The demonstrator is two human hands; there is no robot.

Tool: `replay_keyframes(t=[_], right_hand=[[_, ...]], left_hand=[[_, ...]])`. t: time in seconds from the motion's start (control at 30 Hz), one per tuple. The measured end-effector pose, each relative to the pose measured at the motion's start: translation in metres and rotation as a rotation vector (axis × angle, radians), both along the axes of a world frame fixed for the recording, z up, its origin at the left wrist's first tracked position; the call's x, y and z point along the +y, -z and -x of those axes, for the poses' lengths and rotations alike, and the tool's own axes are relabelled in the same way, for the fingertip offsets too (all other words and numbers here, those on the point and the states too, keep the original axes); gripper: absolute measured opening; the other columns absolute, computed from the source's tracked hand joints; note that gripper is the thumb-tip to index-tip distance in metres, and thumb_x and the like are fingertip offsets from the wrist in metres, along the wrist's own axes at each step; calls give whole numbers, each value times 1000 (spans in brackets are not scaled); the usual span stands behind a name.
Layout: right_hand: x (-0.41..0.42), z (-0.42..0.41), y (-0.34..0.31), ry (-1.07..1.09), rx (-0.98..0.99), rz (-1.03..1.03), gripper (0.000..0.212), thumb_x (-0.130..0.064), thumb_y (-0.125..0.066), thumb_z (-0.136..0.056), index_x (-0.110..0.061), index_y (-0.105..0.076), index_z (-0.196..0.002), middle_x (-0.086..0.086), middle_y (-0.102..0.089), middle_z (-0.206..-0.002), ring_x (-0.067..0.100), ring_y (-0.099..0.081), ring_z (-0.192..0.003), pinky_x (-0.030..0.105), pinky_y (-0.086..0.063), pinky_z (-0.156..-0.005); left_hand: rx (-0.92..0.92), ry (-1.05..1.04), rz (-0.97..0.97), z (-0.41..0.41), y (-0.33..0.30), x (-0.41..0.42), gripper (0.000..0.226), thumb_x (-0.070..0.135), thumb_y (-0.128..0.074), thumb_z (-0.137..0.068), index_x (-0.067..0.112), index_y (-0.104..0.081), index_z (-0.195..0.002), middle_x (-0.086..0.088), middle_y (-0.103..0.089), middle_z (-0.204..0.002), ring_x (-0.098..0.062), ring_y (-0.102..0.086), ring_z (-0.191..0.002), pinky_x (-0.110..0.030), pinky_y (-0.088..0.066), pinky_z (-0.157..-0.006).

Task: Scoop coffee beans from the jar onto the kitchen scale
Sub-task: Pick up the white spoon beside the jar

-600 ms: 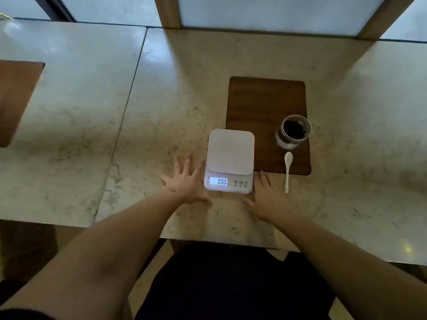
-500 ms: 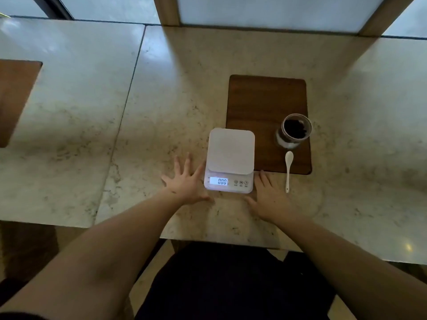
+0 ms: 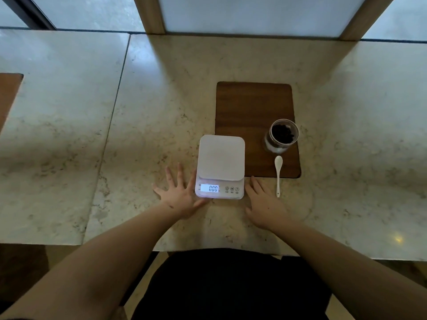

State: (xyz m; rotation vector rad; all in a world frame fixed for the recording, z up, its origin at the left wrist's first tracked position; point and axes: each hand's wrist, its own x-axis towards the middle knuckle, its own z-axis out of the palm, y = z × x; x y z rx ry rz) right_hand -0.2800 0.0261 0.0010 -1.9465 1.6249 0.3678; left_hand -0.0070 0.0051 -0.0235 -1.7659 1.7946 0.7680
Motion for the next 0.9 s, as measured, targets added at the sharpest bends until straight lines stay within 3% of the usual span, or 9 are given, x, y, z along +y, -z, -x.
replay_keyframes(t=[0.13,0.33,0.53,0.63,0.73,0.8,0.9], right_hand=[[0,-3,0,-4,15,11,78,-37,-48,-92,-19,-8,-157,7,-2,-166,25,2,-151,47,-22,-120],[1,-9,-5,27,44,51,74,-37,-47,-93,-18,-14,-156,7,-10,-165,26,-9,-150,51,-35,-113],[-2,-6,-10,8,36,51,73,-34,-51,-93,-19,-16,-155,6,-12,-165,27,-11,-150,55,-28,-113],[-2,-5,-10,0,23,45,75,-35,-49,-93,-17,-12,-156,7,-11,-165,27,-11,-150,54,-27,-114],[-1,0,-12,0,-43,34,73,-33,-51,-92,-16,-17,-155,8,-16,-163,28,-17,-148,51,-31,-114],[-3,7,-14,65,-133,95,61,-28,-54,-92,-16,-33,-147,10,-31,-155,30,-37,-138,46,-42,-105],[-16,20,-18,326,-212,231,41,-20,-59,-89,-10,-49,-128,10,-48,-126,26,-57,-97,33,-48,-75]], left_hand=[[11,-19,43,5,5,6,107,106,17,-56,45,52,-137,-9,51,-157,-45,49,-140,-91,3,-104],[4,-46,78,12,10,12,114,104,13,-65,36,37,-154,-9,46,-160,-45,45,-144,-91,2,-104],[-57,18,124,16,4,12,108,92,24,-72,23,31,-156,-15,29,-167,-50,23,-154,-80,-7,-117],[-60,36,106,20,2,15,107,86,18,-79,18,21,-163,-16,22,-171,-48,21,-155,-76,-9,-119],[-52,57,81,15,2,12,109,90,15,-79,19,21,-162,-12,25,-170,-46,23,-155,-82,-8,-115],[-24,72,60,10,5,7,116,98,13,-73,23,27,-160,-8,33,-167,-43,30,-152,-87,-9,-110],[4,50,4,-1,3,-10,126,112,2,-55,34,45,-145,0,47,-159,-38,43,-144,-91,-6,-106]])
